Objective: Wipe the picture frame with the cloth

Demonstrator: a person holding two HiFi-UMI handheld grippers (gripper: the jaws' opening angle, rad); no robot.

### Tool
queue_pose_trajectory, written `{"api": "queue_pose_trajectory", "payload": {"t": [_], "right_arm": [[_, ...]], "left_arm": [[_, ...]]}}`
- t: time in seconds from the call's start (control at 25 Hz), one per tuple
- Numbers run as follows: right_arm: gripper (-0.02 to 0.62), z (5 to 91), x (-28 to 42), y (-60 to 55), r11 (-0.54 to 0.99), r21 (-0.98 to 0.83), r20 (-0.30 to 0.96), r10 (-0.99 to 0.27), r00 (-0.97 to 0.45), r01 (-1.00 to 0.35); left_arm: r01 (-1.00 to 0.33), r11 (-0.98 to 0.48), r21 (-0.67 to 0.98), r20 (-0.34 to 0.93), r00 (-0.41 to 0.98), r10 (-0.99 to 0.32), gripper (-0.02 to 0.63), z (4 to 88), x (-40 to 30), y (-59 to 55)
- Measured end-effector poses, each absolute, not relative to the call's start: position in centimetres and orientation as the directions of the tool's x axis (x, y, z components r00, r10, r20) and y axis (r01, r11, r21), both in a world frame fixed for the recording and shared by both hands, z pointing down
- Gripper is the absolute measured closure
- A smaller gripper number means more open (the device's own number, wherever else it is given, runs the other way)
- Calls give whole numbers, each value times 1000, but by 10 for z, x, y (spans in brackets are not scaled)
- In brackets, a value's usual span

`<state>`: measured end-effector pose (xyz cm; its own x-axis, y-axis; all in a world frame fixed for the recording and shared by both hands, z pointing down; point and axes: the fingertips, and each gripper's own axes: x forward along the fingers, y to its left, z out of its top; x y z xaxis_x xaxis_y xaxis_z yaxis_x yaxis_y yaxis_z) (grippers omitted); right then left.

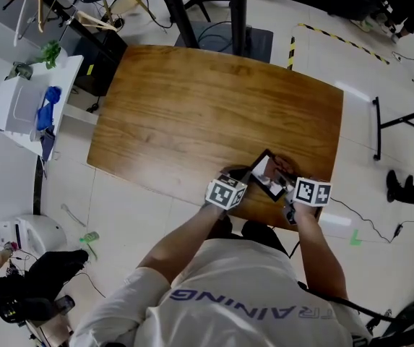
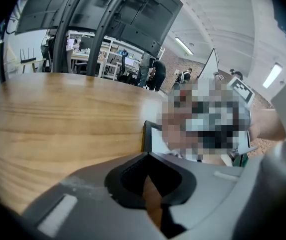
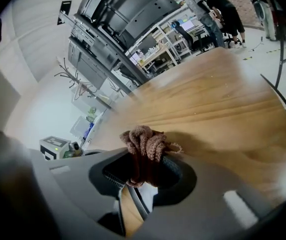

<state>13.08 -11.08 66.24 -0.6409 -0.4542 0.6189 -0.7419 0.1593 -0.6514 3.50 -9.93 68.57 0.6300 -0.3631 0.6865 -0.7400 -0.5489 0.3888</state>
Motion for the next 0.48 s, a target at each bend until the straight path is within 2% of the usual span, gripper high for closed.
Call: {"api": "queue_pose_trajectory", "payload": {"t": [0.24,0.48], "right_arm": [[480,668,177,-91,70,-631,651,-495,-576,-773],[479,673,194,-96,54,-612,658,-519,-546,-789]], "left_arm": [[-742,-545,390,686,629,-365,598,682,33,-99],[-741,-547,389,700,624,-348,600,689,34,-95]]}}
